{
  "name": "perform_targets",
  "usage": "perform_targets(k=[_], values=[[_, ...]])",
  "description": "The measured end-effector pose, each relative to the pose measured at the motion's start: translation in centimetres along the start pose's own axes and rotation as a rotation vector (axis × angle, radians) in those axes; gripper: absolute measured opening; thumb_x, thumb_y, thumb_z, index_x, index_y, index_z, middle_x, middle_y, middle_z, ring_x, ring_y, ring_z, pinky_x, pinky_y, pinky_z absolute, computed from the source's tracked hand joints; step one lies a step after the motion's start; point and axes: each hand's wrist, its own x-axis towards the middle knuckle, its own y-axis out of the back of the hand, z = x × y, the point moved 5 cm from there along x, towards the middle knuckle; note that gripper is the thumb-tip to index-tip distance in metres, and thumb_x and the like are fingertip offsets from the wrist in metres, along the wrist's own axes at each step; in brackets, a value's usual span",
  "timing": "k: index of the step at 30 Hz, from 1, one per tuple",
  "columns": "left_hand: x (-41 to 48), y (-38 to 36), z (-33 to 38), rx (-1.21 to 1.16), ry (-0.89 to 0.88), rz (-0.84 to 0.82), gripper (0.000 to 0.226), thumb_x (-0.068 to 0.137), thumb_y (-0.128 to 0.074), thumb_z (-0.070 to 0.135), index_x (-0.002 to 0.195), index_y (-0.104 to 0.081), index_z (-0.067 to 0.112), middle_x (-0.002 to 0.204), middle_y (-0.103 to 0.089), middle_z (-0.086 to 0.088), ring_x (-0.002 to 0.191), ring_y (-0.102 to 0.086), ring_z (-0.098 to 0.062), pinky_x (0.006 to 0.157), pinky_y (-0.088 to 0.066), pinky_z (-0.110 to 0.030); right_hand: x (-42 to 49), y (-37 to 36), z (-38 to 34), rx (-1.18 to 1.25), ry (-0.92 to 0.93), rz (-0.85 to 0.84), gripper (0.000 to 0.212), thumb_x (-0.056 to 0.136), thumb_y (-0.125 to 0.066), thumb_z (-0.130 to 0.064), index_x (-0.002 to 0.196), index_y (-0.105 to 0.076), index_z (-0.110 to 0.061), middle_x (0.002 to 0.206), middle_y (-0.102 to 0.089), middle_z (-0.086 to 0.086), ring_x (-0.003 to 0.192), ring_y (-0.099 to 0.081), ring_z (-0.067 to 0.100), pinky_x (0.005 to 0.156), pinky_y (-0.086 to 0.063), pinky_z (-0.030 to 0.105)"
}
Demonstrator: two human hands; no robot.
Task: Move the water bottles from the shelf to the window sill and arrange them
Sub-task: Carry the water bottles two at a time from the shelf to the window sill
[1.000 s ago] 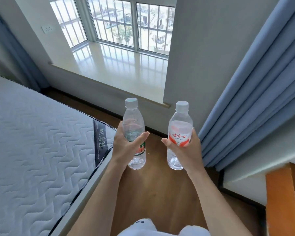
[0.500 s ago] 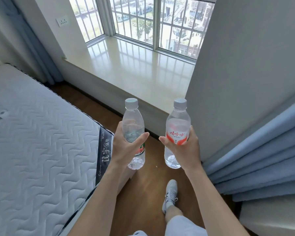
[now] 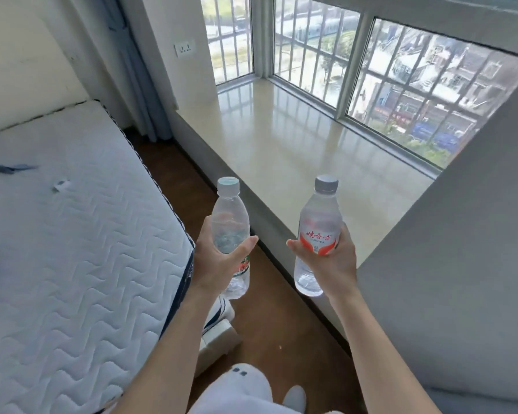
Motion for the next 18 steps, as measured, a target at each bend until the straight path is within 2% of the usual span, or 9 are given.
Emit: perform_targets(k=[2,4,8,10,15,18], values=[[1.3,-0.6,-0.4,0.007,0.025,0.029,0.051,0.076,-0.082,0.033,0.108,-0.044,0.044,0.102,-0.054,0.022,0.097,-0.054,0.015,0.068,-0.046,-0.002,2.1,-0.9,-0.1,-0.009,0.006,-0.044,0.066,0.064,-0.093,-0.034,0.117,-0.053,-0.029,0.104,-0.064,-0.007,0.098,-0.065,0.012,0.082,-0.058,0.029],[2.9,-0.9,-1.0,0.002,0.05,0.057,0.052,0.075,-0.082,0.037,0.109,-0.044,0.047,0.104,-0.055,0.021,0.1,-0.054,0.011,0.071,-0.047,-0.004,4.0,-1.9,0.0,0.003,-0.005,-0.084,0.062,0.064,-0.093,-0.033,0.111,-0.053,-0.032,0.102,-0.064,-0.009,0.096,-0.065,0.011,0.08,-0.057,0.027],[6.4,-1.4,-2.6,0.014,0.072,0.091,0.058,0.071,-0.085,0.033,0.117,-0.05,0.031,0.105,-0.059,0.016,0.1,-0.057,0.002,0.073,-0.048,-0.006,7.7,-4.1,0.7,0.025,-0.034,-0.149,0.058,0.062,-0.095,-0.032,0.103,-0.054,-0.034,0.098,-0.065,-0.007,0.093,-0.067,0.01,0.078,-0.058,0.029],[8.4,-1.9,-3.4,0.001,0.083,0.097,0.057,0.07,-0.086,0.03,0.116,-0.051,0.028,0.103,-0.06,0.015,0.098,-0.058,0.002,0.073,-0.048,-0.007,9.8,-5.2,0.7,0.02,-0.034,-0.169,0.058,0.063,-0.094,-0.031,0.103,-0.052,-0.033,0.097,-0.064,-0.007,0.091,-0.067,0.009,0.077,-0.058,0.029],[15.4,-2.1,-5.0,-0.005,0.107,0.147,0.054,0.071,-0.086,0.025,0.111,-0.051,0.033,0.102,-0.058,0.018,0.096,-0.055,0.009,0.071,-0.045,-0.003,16.8,-9.4,0.0,0.023,-0.042,-0.209,0.056,0.062,-0.095,-0.028,0.1,-0.054,-0.031,0.093,-0.065,-0.007,0.087,-0.068,0.01,0.073,-0.058,0.028],[20.9,-1.6,-6.2,-0.033,0.121,0.178,0.058,0.071,-0.086,0.028,0.115,-0.05,0.034,0.105,-0.058,0.02,0.1,-0.055,0.009,0.073,-0.045,-0.004,21.7,-13.2,-0.9,0.008,-0.029,-0.255,0.055,0.063,-0.095,-0.024,0.099,-0.054,-0.029,0.09,-0.066,-0.008,0.083,-0.068,0.007,0.069,-0.054,0.023]])
